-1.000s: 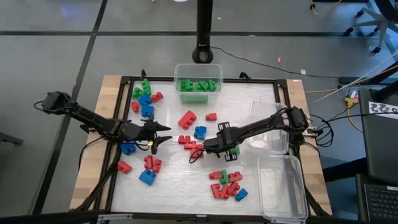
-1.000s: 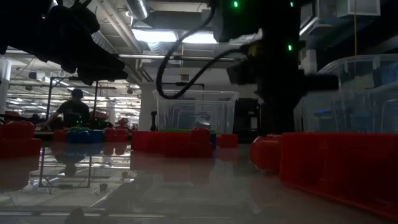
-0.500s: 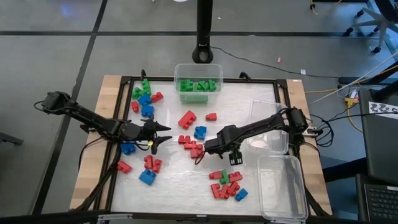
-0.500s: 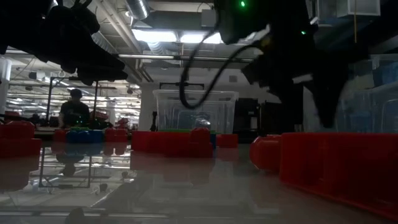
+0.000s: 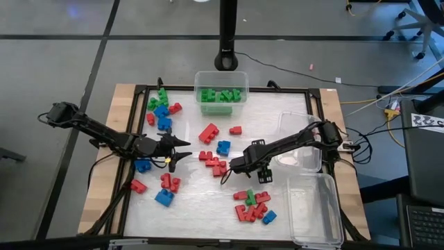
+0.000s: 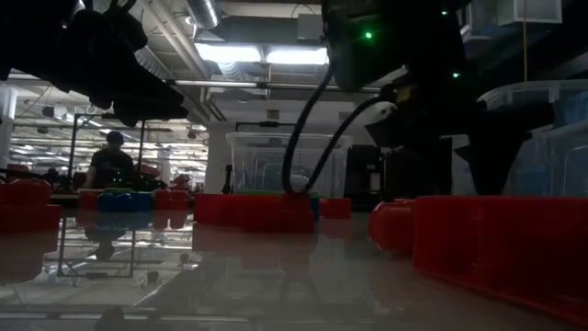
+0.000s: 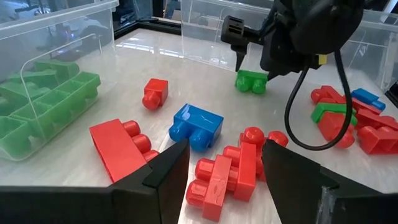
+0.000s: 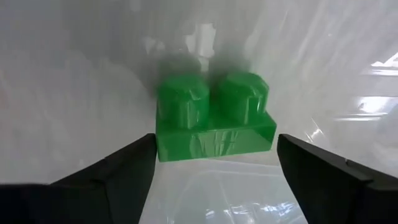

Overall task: Sort blocks
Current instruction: Put the green game piece into the top transparent bin

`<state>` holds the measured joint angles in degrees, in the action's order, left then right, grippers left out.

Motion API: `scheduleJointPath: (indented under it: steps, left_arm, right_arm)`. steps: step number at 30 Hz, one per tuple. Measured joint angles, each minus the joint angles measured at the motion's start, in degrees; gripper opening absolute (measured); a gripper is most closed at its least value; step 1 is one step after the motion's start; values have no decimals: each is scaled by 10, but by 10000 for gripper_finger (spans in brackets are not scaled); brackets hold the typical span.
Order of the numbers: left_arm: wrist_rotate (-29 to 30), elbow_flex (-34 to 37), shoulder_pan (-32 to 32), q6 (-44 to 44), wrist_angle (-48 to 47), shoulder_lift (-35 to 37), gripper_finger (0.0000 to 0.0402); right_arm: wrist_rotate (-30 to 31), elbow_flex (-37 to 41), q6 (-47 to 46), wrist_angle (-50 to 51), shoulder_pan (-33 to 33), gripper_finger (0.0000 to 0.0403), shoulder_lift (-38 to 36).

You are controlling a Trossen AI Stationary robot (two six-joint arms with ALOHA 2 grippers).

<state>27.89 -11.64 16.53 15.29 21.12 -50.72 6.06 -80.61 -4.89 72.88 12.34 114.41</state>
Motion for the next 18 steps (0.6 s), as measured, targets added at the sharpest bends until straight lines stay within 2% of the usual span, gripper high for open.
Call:
scheduleJointPath:
  steps: [8,18]
  left_arm:
    - [0,0,0,0,-1,0,188]
    - [0,0,0,0,-2,0,188]
  right_arm:
    - [13,45,11,-46,0,335,0]
    - [23,63,78,-80,0,335,-3]
